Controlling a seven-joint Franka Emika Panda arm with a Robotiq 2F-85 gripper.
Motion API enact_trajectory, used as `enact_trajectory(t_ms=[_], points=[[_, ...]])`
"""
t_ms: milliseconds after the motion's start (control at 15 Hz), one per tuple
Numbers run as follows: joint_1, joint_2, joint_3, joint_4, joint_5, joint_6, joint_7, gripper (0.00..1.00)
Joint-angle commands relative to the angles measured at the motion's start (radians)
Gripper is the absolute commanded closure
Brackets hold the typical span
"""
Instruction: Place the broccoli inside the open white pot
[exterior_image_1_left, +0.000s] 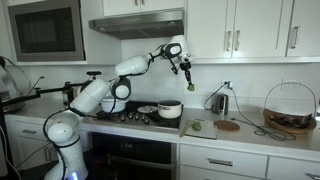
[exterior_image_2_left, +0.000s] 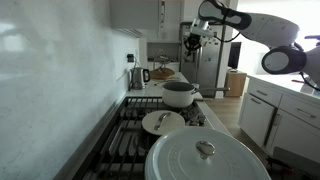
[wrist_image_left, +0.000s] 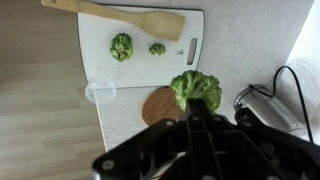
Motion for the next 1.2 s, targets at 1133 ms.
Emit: enact_trajectory(t_ms=[1133], points=[[0.106,-0.083,0.062,-0.017,0.005,-0.364,-0.008,0.99]])
